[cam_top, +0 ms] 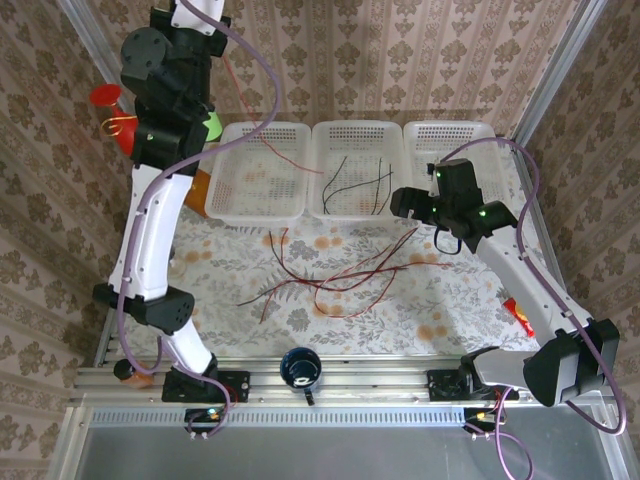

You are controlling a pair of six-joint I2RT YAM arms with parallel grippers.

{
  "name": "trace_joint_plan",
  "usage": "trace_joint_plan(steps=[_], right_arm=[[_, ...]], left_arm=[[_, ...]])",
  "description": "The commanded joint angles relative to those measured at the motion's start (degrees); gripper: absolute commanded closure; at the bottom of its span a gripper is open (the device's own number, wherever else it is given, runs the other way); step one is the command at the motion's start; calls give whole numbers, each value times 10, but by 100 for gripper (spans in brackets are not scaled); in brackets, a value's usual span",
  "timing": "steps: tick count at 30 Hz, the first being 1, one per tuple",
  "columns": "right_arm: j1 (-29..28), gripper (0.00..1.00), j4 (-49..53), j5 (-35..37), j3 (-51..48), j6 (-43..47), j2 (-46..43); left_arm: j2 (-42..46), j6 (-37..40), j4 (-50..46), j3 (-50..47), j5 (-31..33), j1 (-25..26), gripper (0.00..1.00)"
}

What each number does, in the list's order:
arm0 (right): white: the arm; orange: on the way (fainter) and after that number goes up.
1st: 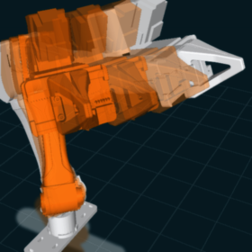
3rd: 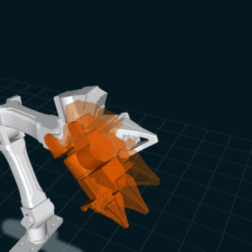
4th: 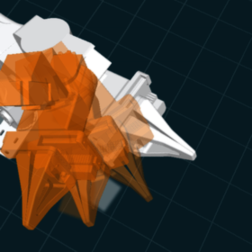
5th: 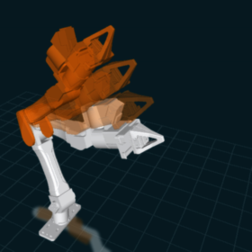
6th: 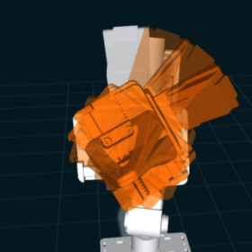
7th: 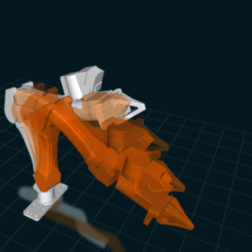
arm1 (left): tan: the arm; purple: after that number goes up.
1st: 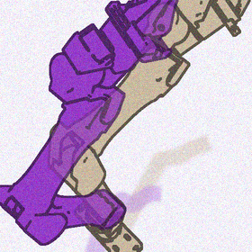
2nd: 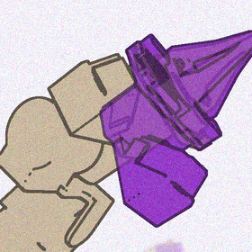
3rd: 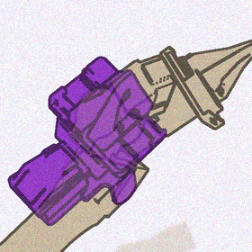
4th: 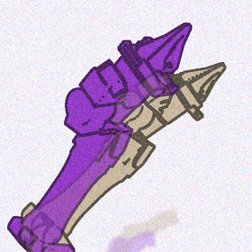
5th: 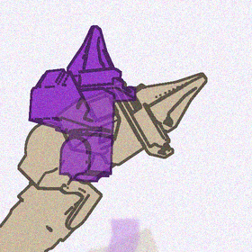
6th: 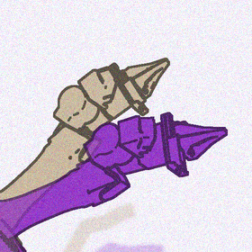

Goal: Untangle the cables
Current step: Place the cable into the container.

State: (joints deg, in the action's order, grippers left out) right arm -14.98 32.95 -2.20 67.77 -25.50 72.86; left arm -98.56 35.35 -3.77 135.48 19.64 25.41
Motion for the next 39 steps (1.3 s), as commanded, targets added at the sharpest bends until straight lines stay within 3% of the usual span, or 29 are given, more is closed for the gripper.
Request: trace_joint_plan(steps=[1, 8, 13, 19, 27, 30, 39], right_arm=[[2, 9, 11, -2, 7, 5, -4], [2, 9, 0, -6, -11, 1, -6], [1, 9, -3, -13, -13, 0, 0], [2, 9, 0, -13, -14, 4, -5], [2, 9, -6, -15, -35, 1, -19], [3, 9, -10, -22, -41, -4, -20], [3, 9, -7, -20, -52, -5, -30]], left_arm=[[-8, 44, 50, -2, 18, -2, 100], [-3, 36, 34, -7, 17, -19, 100], [-8, -23, -15, -48, 7, -51, 100], [24, -62, 10, -200, -14, -54, 100], [21, -102, -30, -333, -16, -46, 100], [-19, -115, -99, -337, 4, -47, 100], [-155, -211, -306, -267, -70, -51, 100]])
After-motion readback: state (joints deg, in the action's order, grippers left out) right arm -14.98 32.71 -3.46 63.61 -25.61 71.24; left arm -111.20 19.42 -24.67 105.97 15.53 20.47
